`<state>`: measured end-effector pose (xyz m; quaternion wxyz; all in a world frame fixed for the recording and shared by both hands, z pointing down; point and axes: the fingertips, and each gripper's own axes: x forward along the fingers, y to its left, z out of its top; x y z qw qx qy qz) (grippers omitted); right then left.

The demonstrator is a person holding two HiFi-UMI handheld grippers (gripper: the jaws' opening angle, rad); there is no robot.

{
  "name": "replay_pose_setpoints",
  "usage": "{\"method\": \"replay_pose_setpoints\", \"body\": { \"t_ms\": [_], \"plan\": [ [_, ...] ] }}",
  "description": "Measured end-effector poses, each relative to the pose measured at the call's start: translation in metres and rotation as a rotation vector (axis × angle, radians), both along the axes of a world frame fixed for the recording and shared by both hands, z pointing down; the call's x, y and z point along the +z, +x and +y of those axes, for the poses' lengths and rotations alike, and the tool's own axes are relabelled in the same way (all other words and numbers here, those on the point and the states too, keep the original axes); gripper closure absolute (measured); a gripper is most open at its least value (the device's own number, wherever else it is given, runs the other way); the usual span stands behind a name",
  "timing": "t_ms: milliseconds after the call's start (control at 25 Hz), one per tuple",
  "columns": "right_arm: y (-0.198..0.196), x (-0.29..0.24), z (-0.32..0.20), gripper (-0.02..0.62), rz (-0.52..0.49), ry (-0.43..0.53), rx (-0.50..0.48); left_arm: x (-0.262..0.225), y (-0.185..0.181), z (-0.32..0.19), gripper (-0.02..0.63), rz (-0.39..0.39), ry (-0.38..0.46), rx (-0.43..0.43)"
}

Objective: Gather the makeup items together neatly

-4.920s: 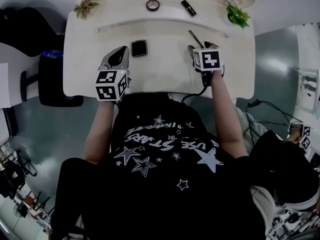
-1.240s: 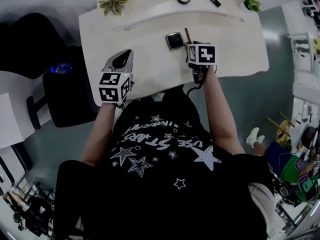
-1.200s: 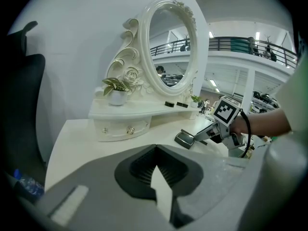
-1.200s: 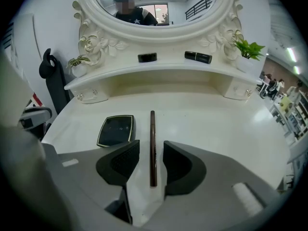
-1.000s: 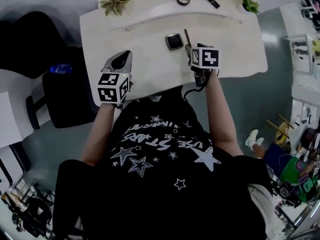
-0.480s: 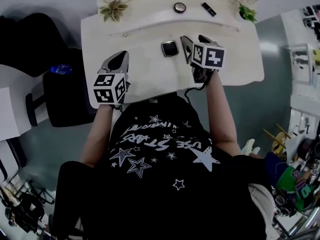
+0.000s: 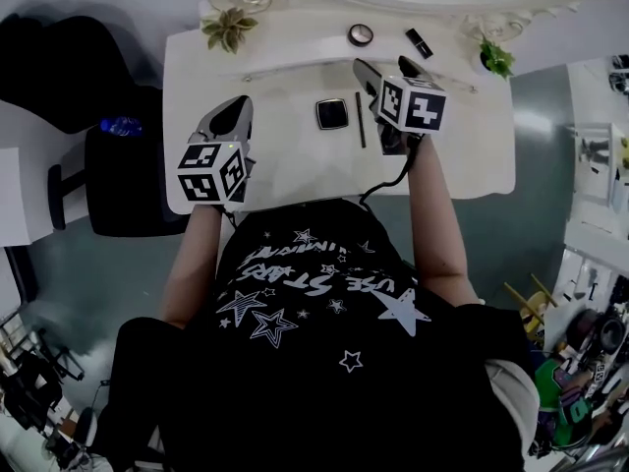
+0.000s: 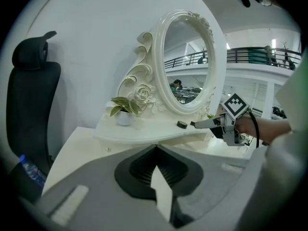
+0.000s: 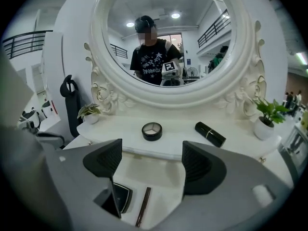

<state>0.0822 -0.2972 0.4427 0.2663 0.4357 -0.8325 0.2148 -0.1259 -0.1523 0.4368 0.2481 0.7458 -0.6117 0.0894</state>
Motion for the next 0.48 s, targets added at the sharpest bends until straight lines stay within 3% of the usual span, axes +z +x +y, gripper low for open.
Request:
{"method": "replay_pose_setpoints", "body": {
  "t_ms": [480],
  "plan": [
    [-0.036,0.005,-0.045,0.151,0.042,0.060,-0.108,0.006,0.005,-0.008,0.604,-0.006,-0.025,-0.065]
  ]
}}
